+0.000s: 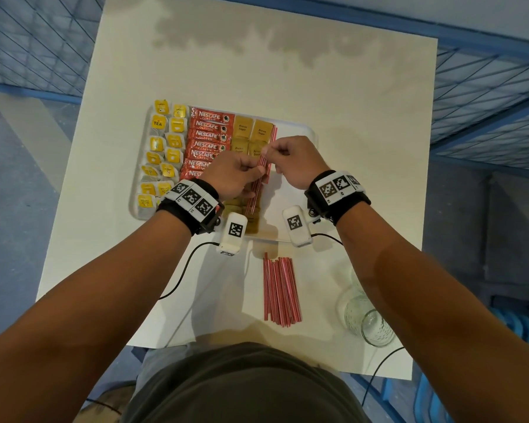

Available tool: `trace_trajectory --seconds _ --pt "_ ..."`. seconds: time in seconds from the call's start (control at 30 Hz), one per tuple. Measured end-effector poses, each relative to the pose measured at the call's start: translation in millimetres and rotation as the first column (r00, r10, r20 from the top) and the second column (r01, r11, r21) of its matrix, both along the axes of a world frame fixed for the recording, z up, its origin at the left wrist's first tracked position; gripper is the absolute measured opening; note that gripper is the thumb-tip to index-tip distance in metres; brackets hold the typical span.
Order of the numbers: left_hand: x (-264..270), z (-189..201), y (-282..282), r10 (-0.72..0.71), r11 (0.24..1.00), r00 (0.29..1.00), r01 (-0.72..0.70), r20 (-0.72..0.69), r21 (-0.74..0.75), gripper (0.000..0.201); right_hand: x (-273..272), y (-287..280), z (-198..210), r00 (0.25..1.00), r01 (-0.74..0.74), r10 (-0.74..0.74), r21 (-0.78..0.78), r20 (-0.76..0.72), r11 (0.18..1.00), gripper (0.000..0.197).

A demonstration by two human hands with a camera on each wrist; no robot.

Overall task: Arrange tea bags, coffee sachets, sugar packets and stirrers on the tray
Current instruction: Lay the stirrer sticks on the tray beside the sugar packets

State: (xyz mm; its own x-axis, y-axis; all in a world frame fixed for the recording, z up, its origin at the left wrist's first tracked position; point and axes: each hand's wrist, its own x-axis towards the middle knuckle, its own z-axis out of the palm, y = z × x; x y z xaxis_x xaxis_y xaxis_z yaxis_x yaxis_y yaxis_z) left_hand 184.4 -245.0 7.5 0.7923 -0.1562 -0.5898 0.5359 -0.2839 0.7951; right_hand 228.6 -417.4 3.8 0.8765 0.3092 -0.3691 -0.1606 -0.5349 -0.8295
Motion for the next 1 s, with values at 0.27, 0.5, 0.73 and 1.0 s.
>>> trace_trajectory --seconds 0.27,0.5,0.73,1.0 --pt "-14 -4 -5 0.004 0.996 0.993 -0.014 -0.121 -0.086 0.025 9 -5 -4 0.994 0.107 -0.107 0.022 0.016 0.994 0.027" --pt "-17 -9 -8 0.041 0.995 0.996 -0.048 -0.078 -0.087 0.024 3 -5 -6 0.994 0.106 -0.104 0.037 -0.036 0.994 0.032" --pt "-27 -9 -10 0.033 0.998 0.999 -0.035 -0.038 -0.059 0.025 -7 -9 -3 0.999 -0.013 0.012 -0.03 -0.033 0.999 0.039" --pt "-51 -11 -13 0.035 0.999 0.998 -0.037 0.049 0.033 0.021 4 -13 5 0.992 -0.121 0.119 -0.079 -0.03 0.99 0.044"
